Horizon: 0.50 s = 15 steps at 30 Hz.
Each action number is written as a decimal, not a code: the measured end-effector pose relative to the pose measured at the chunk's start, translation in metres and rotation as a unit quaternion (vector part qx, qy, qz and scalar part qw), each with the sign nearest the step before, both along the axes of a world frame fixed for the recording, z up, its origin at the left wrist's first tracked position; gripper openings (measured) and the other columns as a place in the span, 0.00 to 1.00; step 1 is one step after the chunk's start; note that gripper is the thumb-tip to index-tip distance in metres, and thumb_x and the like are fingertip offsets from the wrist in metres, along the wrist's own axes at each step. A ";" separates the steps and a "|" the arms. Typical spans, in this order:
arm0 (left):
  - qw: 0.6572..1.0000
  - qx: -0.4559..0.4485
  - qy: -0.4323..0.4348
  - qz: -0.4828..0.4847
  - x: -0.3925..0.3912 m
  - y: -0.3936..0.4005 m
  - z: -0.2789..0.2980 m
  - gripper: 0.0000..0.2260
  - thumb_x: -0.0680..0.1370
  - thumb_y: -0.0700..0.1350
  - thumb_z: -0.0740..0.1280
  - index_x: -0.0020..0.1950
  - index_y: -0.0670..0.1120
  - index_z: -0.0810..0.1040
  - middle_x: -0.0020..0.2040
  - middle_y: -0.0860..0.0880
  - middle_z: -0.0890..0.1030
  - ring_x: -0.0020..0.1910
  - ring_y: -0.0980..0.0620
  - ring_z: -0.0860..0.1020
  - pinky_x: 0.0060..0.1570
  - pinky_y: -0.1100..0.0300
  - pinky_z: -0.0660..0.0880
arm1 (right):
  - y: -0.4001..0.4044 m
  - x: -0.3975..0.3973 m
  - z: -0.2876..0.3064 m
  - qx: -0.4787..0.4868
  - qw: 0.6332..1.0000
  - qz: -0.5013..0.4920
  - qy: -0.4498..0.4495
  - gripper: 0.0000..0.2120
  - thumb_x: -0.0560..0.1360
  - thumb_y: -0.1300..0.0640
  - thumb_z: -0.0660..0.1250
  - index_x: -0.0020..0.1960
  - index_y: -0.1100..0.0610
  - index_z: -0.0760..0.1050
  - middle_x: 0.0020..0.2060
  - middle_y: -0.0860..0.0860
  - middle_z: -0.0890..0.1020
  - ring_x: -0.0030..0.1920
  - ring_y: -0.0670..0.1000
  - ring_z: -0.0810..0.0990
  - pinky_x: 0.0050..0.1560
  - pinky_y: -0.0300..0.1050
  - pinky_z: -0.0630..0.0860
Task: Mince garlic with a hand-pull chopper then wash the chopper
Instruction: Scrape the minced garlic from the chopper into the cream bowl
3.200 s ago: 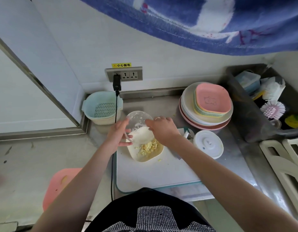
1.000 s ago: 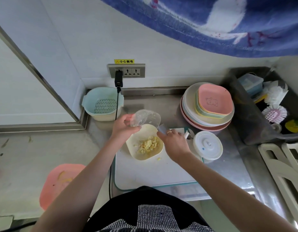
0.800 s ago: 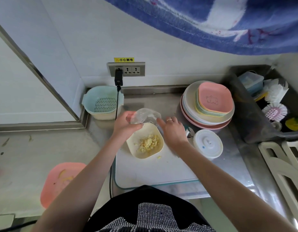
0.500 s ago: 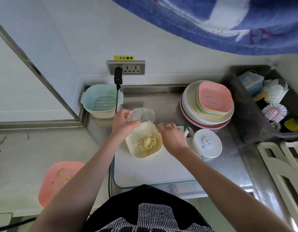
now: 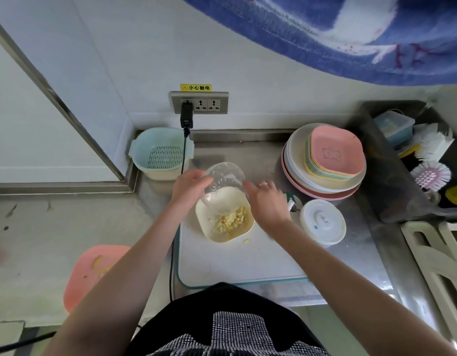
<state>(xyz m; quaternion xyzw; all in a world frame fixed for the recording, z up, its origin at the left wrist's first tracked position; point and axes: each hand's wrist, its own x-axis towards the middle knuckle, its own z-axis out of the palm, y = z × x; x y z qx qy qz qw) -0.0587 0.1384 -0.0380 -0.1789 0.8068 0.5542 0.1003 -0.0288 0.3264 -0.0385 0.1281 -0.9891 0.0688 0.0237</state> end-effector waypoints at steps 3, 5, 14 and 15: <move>1.000 0.022 -0.008 -0.010 -0.001 0.003 0.000 0.06 0.72 0.46 0.69 0.35 0.49 0.76 0.38 0.45 0.78 0.40 0.47 0.78 0.53 0.44 0.77 | -0.009 -0.014 0.010 0.017 0.999 0.021 0.029 0.23 0.71 0.71 0.60 0.63 0.54 0.70 0.48 0.57 0.76 0.51 0.60 0.74 0.41 0.48 0.66; 0.999 0.031 -0.016 0.004 -0.003 0.003 0.002 0.06 0.68 0.49 0.68 0.35 0.49 0.75 0.38 0.44 0.77 0.40 0.49 0.75 0.55 0.42 0.76 | -0.009 -0.014 0.009 0.035 0.999 0.027 -0.020 0.26 0.72 0.70 0.57 0.66 0.52 0.67 0.51 0.56 0.76 0.55 0.59 0.72 0.46 0.48 0.67; 0.999 0.035 -0.031 -0.018 -0.004 0.004 -0.005 0.17 0.71 0.42 0.70 0.60 0.44 0.80 0.44 0.49 0.83 0.43 0.54 0.80 0.47 0.58 0.78 | 0.005 -0.016 0.004 0.048 0.999 0.024 -0.008 0.24 0.74 0.67 0.58 0.67 0.50 0.65 0.50 0.55 0.76 0.55 0.57 0.73 0.45 0.47 0.70; 0.999 0.024 -0.022 -0.021 -0.004 0.004 -0.008 0.20 0.70 0.43 0.70 0.62 0.44 0.78 0.48 0.49 0.82 0.47 0.53 0.80 0.50 0.58 0.77 | 0.008 -0.013 0.001 0.052 0.998 0.019 -0.024 0.23 0.75 0.66 0.58 0.67 0.50 0.65 0.50 0.55 0.77 0.55 0.58 0.73 0.46 0.48 0.71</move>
